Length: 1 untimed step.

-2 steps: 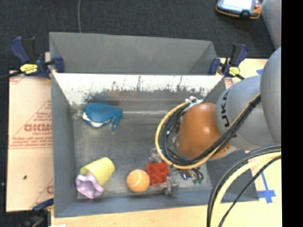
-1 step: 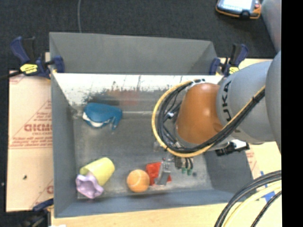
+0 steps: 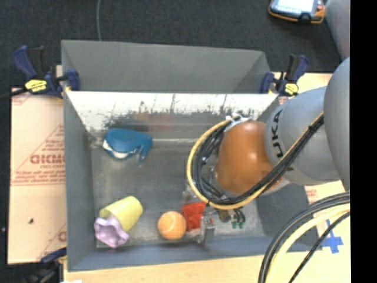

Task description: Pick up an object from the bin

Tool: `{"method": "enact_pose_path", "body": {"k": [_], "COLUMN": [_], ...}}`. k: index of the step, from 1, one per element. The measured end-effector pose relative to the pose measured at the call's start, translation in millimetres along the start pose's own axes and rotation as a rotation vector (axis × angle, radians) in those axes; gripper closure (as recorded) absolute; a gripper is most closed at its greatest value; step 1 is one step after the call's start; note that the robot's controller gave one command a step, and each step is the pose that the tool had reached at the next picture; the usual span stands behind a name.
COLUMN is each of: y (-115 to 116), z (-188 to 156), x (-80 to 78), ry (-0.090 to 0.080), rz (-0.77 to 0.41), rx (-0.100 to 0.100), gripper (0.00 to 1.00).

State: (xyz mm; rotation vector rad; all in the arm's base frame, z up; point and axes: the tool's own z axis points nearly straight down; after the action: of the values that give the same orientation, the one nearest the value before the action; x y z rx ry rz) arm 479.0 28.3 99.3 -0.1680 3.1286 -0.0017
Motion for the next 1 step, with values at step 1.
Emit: {"method": "enact_pose_path", "body": {"k": [1], "y": [-3.3], "z": [29.2], "x": [-0.7], "ry": [-0.003], "rz": [0.278], "rx": [0.003], "gripper": [0.0]}}
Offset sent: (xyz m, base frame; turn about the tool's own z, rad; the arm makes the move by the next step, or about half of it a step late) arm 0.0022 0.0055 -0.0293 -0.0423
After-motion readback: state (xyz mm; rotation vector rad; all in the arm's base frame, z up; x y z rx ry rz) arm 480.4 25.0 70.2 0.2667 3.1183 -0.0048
